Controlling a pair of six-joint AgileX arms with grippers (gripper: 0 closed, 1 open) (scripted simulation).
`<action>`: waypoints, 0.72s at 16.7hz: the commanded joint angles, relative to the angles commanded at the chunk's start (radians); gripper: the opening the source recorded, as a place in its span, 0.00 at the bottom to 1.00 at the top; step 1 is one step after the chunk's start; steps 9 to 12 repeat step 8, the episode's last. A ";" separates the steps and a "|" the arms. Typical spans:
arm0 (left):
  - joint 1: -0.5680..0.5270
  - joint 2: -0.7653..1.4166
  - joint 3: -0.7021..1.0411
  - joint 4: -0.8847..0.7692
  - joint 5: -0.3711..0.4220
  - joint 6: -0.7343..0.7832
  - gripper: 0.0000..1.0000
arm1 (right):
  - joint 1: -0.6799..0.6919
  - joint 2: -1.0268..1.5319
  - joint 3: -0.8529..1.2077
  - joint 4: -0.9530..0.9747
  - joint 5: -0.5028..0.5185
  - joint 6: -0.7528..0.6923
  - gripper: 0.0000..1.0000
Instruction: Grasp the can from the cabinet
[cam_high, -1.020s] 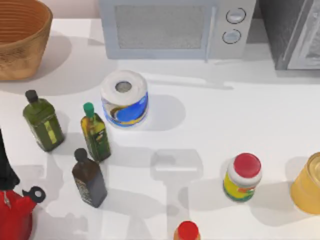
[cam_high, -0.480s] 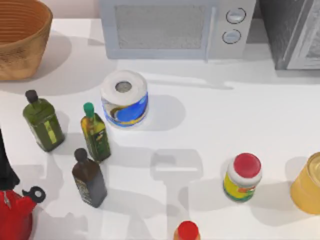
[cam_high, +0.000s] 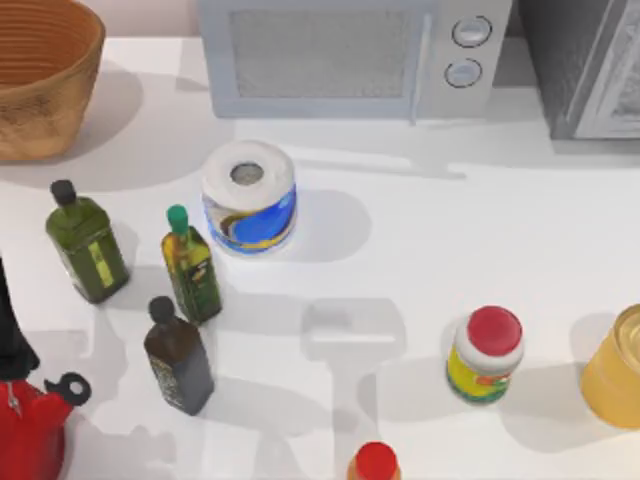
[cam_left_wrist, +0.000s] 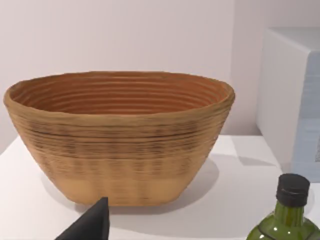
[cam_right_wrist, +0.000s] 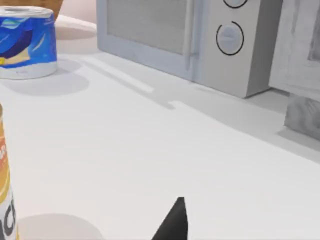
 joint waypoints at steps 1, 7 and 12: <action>0.000 0.000 0.000 0.000 0.000 0.000 1.00 | 0.000 0.000 0.000 0.000 0.000 0.000 0.90; 0.000 0.000 0.000 0.000 0.000 0.000 1.00 | 0.000 0.000 0.000 0.000 0.000 0.000 1.00; 0.000 0.000 0.000 0.000 0.000 0.000 1.00 | 0.000 0.000 0.000 0.000 0.000 0.000 1.00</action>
